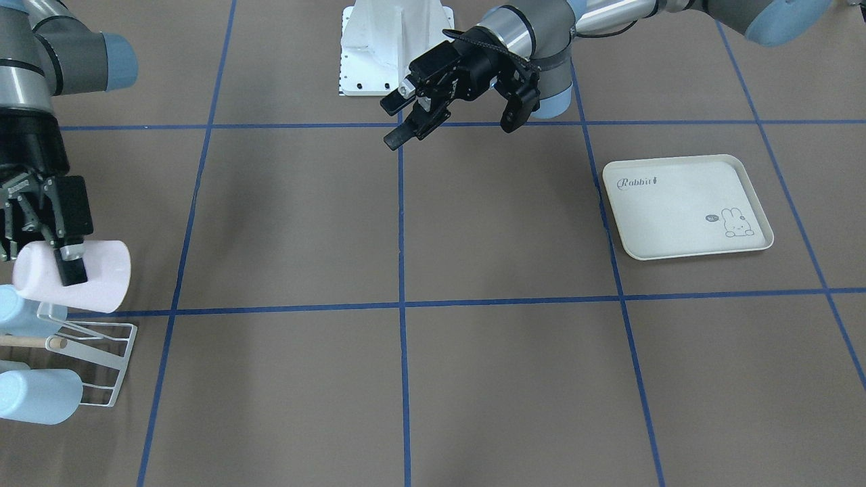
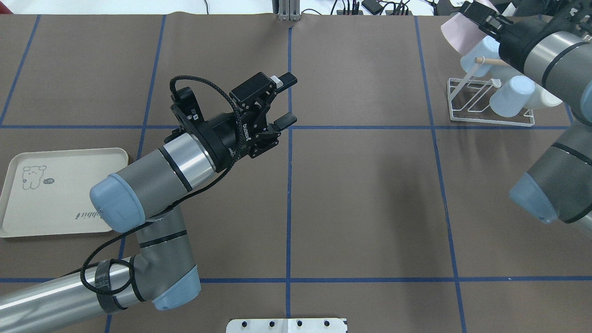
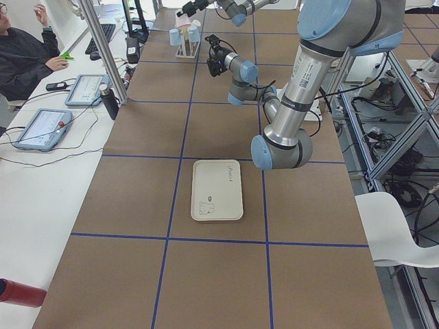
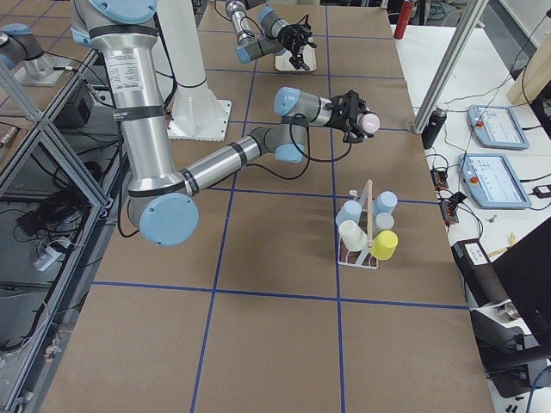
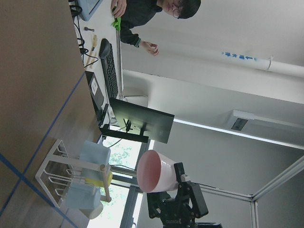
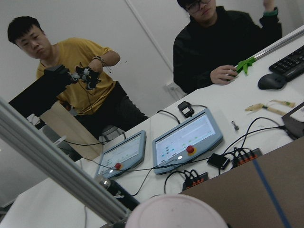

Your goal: Transfer IKEA cup to right arm and place on rack

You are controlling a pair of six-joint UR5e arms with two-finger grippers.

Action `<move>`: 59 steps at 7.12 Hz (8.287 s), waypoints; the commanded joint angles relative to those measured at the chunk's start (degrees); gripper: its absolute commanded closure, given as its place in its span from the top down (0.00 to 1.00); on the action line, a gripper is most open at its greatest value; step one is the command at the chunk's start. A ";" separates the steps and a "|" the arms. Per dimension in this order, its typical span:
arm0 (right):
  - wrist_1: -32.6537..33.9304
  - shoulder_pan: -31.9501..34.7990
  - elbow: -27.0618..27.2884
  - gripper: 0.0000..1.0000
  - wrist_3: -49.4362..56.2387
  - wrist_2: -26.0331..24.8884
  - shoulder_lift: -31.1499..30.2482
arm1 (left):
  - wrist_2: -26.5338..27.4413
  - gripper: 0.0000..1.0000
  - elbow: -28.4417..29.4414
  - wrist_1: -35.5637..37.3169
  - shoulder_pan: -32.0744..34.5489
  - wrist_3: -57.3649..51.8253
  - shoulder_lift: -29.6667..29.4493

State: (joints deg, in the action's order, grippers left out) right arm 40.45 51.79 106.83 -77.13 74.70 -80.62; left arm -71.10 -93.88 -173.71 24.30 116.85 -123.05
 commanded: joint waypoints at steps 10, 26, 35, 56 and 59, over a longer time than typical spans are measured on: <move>37.86 -9.25 1.64 0.00 3.04 -19.95 1.08 | 0.00 1.00 -0.34 -0.22 -0.04 -0.74 1.32; 37.51 -9.34 -5.49 0.88 2.95 -19.07 1.17 | -0.18 1.00 -0.61 -0.49 -0.04 -0.83 4.58; 48.22 12.66 11.03 1.00 30.22 23.90 0.91 | -10.13 1.00 -3.50 5.80 7.13 -12.74 8.86; 56.40 33.82 -1.10 1.00 68.69 60.71 -12.27 | -52.73 1.00 -1.47 69.85 61.04 -129.49 31.38; 58.95 35.04 -1.01 1.00 69.83 62.58 -13.24 | -62.77 1.00 -0.96 71.76 61.66 -130.03 34.28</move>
State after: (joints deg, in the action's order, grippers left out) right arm 99.07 86.43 105.84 -8.16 136.94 -93.22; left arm -127.78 -94.99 -102.69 85.73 -13.04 -89.78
